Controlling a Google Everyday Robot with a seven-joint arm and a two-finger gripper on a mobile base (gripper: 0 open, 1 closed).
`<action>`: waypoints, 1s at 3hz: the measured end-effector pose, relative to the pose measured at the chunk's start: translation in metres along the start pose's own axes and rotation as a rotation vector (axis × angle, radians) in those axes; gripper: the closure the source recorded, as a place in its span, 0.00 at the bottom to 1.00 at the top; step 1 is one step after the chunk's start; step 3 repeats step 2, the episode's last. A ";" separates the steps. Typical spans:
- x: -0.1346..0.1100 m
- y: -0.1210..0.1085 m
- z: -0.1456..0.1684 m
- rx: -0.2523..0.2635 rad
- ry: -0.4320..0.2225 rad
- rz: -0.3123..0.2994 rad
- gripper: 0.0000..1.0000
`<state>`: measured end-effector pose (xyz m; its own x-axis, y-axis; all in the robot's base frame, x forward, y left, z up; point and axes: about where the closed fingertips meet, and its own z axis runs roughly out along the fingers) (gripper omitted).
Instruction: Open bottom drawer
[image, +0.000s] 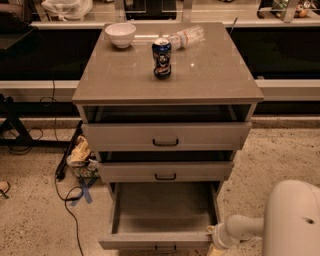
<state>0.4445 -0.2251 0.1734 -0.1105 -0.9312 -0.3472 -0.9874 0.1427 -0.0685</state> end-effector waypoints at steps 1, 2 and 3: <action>0.006 -0.005 -0.050 0.106 -0.054 -0.024 0.00; 0.014 -0.014 -0.110 0.230 -0.099 -0.037 0.00; 0.014 -0.014 -0.110 0.230 -0.099 -0.037 0.00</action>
Offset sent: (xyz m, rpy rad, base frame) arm -0.0232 -0.1401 0.1749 0.0925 -0.4101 -0.1779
